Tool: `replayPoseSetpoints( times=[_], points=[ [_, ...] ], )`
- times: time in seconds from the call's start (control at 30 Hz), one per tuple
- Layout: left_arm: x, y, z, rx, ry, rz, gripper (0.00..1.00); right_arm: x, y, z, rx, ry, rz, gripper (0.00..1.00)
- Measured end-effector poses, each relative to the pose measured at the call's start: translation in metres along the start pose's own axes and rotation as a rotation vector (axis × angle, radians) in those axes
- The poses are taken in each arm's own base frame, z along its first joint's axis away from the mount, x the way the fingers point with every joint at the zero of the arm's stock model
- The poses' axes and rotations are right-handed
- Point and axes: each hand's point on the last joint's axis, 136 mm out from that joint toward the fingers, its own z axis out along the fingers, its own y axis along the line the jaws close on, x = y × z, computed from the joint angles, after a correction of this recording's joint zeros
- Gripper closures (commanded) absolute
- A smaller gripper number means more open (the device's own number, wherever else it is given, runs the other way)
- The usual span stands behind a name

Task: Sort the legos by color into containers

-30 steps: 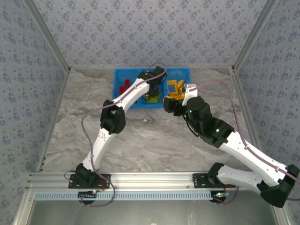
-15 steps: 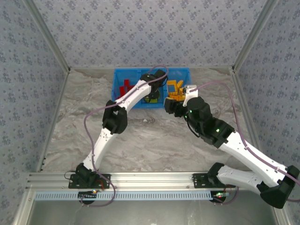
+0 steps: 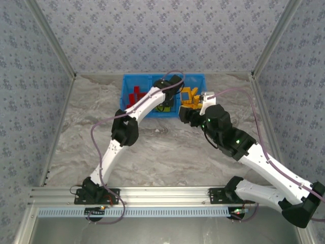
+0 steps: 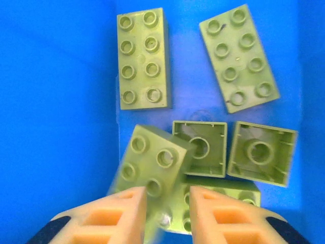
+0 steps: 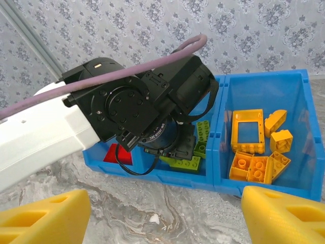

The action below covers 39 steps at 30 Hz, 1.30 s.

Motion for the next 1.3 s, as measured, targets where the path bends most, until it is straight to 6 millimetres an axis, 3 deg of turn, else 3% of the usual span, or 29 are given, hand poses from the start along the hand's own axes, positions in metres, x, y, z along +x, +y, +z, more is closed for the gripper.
replayPoseSetpoints(
  times=[0.47,0.57,0.67,0.83,0.93,1.03,1.07,1.1,1.17,1.23,1.3],
  points=[
    [-0.037,0.002,-0.078,0.056,-0.154,-0.042,0.82,0.002,-0.003,-0.004,0.003,0.013,-0.004,0.2],
    [-0.042,0.005,-0.108,0.085,-0.19,-0.058,0.83,0.005,-0.005,-0.006,0.004,0.026,-0.021,0.2],
    [-0.035,0.018,-0.15,0.121,-0.223,-0.072,0.82,0.005,-0.007,-0.01,-0.005,0.032,-0.043,0.2],
    [0.004,0.064,-0.228,0.216,-0.286,-0.124,0.82,0.006,-0.01,-0.028,-0.036,0.044,-0.098,0.19],
    [0.042,0.099,-0.249,0.267,-0.297,-0.169,0.78,0.009,-0.022,-0.037,-0.017,0.063,-0.11,0.18],
    [0.086,0.138,-0.252,0.288,-0.293,-0.213,0.68,0.018,-0.042,-0.042,0.048,0.104,-0.111,0.13],
    [0.098,0.149,-0.251,0.296,-0.289,-0.23,0.62,0.021,-0.05,-0.043,0.076,0.119,-0.108,0.1],
    [0.113,0.161,-0.249,0.302,-0.28,-0.25,0.56,0.024,-0.06,-0.044,0.11,0.131,-0.099,0.0],
    [0.136,0.184,-0.241,0.306,-0.263,-0.293,0.4,0.028,-0.081,-0.049,0.191,0.144,-0.073,0.0],
    [0.154,0.21,-0.23,0.293,-0.249,-0.363,0.02,0.032,-0.104,-0.057,0.285,0.143,-0.044,0.0],
    [0.166,0.232,-0.22,0.268,-0.248,-0.423,0.02,0.034,-0.122,-0.065,0.367,0.122,-0.022,0.0]
  ],
)
